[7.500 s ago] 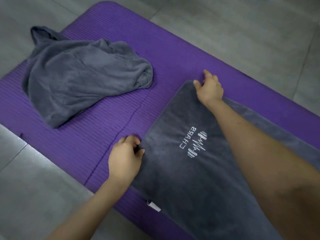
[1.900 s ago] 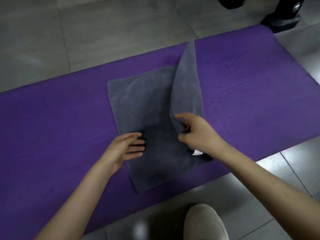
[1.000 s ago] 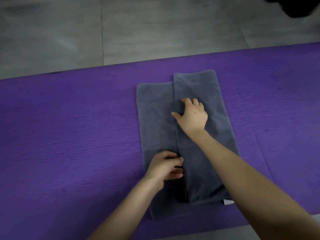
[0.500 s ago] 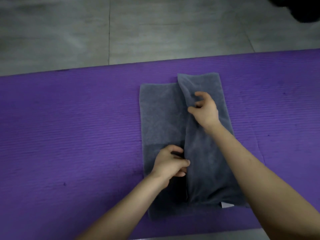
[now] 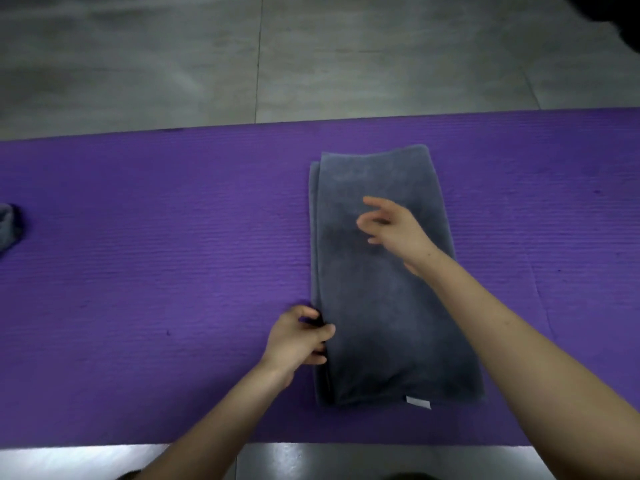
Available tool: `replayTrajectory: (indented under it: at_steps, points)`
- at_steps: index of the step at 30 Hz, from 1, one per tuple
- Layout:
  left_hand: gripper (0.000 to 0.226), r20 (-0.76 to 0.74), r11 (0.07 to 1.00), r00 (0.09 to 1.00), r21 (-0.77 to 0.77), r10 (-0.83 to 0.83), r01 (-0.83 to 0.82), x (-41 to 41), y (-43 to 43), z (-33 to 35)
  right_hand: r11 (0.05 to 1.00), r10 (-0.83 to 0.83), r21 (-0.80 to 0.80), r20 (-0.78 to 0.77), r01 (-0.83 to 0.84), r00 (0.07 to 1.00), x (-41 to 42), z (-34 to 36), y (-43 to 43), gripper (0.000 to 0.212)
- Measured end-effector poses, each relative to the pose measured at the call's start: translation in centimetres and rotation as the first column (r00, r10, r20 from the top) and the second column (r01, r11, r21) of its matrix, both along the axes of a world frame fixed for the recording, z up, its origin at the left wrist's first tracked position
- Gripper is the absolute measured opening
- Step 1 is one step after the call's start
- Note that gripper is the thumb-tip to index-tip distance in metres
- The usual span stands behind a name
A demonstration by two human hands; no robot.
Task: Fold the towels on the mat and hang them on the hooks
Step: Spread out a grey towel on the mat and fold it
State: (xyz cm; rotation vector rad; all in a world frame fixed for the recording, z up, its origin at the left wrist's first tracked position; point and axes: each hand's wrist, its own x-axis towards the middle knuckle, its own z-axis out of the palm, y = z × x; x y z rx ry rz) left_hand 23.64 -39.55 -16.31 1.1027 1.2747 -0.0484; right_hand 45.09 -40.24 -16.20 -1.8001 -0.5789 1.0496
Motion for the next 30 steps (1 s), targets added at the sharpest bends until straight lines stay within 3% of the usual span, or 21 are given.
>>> replayTrajectory:
  at_steps: [2, 4, 7, 9, 12, 14, 17, 19, 21, 23, 25, 26, 28, 30]
  points:
    - [0.023, -0.023, 0.997, 0.999, 0.054, -0.048, 0.05, -0.1, -0.2, -0.5, 0.994, -0.104, 0.023, 0.054, 0.102, 0.993, 1.0, -0.2, -1.9, 0.04]
    - [0.022, -0.057, 0.989, 0.995, 0.118, -0.081, 0.087, -0.4, -0.5, -1.0, 0.982, -0.185, 0.014, 0.273, 0.188, 0.944, 2.2, -0.7, -4.4, 0.032]
    - [0.022, -0.131, 0.964, 0.987, 0.237, -0.094, 0.124, -1.2, -0.9, -1.6, 0.938, -0.104, -0.186, 0.653, 0.292, 0.75, 3.2, -1.4, -9.1, 0.033]
    - [0.024, -0.255, 0.901, 0.954, 0.357, -0.158, 0.245, -1.8, -1.2, -1.7, 0.887, -0.024, -0.296, 0.738, 0.355, 0.674, 2.9, -1.4, -11.9, 0.042]
    - [0.041, -0.468, 0.78, 0.854, 0.438, -0.228, 0.448, -2.4, -2.3, -1.3, 0.828, 0.001, -0.452, 0.594, 0.333, 0.804, 1.6, -1.4, -14.1, 0.051]
    - [0.042, -0.477, 0.764, 0.835, 0.42, -0.274, 0.49, -2.4, -3.4, -1.1, 0.824, 0.018, -0.492, 0.516, 0.279, 0.857, 0.5, -1.5, -14.9, 0.047]
    - [0.022, -0.435, 0.801, 0.835, 0.335, -0.335, 0.496, -2.1, -3.9, -0.8, 0.824, 0.015, -0.491, 0.517, 0.283, 0.856, -1.0, -1.2, -15.4, 0.032]
    - [0.021, -0.44, 0.776, 0.788, 0.265, -0.431, 0.572, -2.3, -2.1, -0.1, 0.807, 0.042, -0.525, 0.506, 0.269, 0.862, -1.9, -0.8, -15.6, 0.018]
    - [0.015, -0.473, 0.718, 0.692, 0.161, -0.546, 0.677, -3.0, 2.0, 1.1, 0.808, 0.118, -0.576, 0.367, 0.126, 0.923, -3.3, -0.2, -15.8, 0.013]
    - [0.022, -0.608, 0.607, 0.523, 0.083, -0.597, 0.79, -3.8, 7.4, 2.3, 0.79, 0.298, -0.584, 0.105, -0.184, 0.949, -5.7, 0.4, -15.6, 0.019]
    - [0.031, -0.842, 0.459, 0.36, 0.155, -0.402, 0.875, -4.6, 12.4, 3.3, 0.739, 0.471, -0.529, -0.037, -0.417, 0.882, -7.5, 1.2, -14.9, 0.017]
    - [0.035, -0.913, 0.371, 0.343, 0.246, -0.222, 0.895, -5.1, 14.4, 3.6, 0.731, 0.515, -0.515, -0.012, -0.447, 0.857, -7.9, 1.4, -14.4, 0.016]
    - [0.038, -0.91, 0.23, 0.413, 0.41, 0.037, 0.883, -5.4, 16.5, 3.8, 0.785, 0.487, -0.51, 0.158, -0.351, 0.859, -7.4, 1.1, -13.6, 0.016]
    - [0.036, -0.853, 0.167, 0.517, 0.52, 0.066, 0.838, -5.0, 16.3, 3.3, 0.865, 0.33, -0.489, 0.386, -0.112, 0.862, -5.8, 0.4, -12.8, 0.011]
